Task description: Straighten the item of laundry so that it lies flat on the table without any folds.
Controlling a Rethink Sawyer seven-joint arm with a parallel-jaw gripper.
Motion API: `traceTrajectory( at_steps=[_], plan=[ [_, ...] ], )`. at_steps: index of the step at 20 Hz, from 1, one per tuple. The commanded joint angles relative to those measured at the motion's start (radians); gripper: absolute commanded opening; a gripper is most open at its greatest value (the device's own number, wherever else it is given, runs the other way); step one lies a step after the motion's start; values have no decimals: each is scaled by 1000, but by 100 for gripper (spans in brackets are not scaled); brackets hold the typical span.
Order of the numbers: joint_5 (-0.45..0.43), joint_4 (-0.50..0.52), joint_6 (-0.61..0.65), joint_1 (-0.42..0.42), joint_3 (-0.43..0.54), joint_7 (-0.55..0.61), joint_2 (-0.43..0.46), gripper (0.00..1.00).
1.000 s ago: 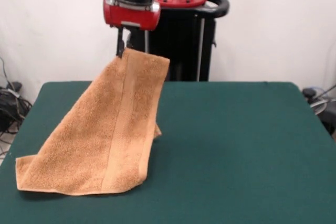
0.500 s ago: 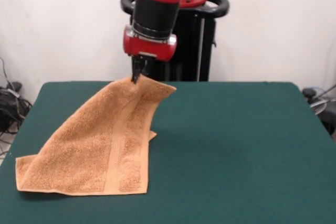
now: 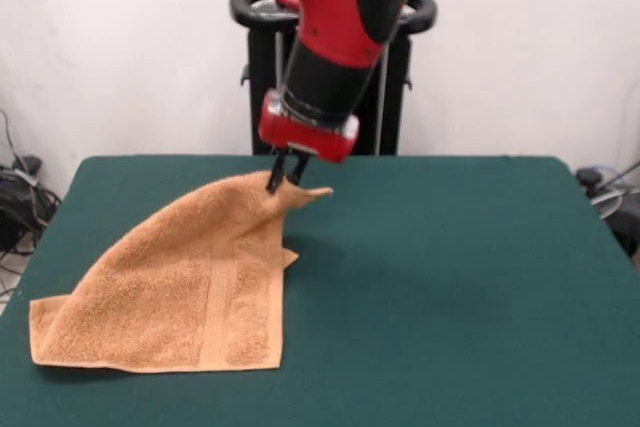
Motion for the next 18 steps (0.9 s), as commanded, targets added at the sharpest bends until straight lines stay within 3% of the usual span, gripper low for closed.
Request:
traceTrajectory(
  at_steps=[1,4,7,10,14,18],
  plan=[
    [118,-165,-82,112,-120,396,267,0],
    [133,-164,-68,114,-119,379,266,0],
    [84,-93,-54,95,-102,308,217,0],
    [46,-63,-64,87,-113,282,241,0],
    [18,-24,-182,63,-125,282,254,0],
    [-45,122,-368,-67,-51,269,102,0]
  ],
)
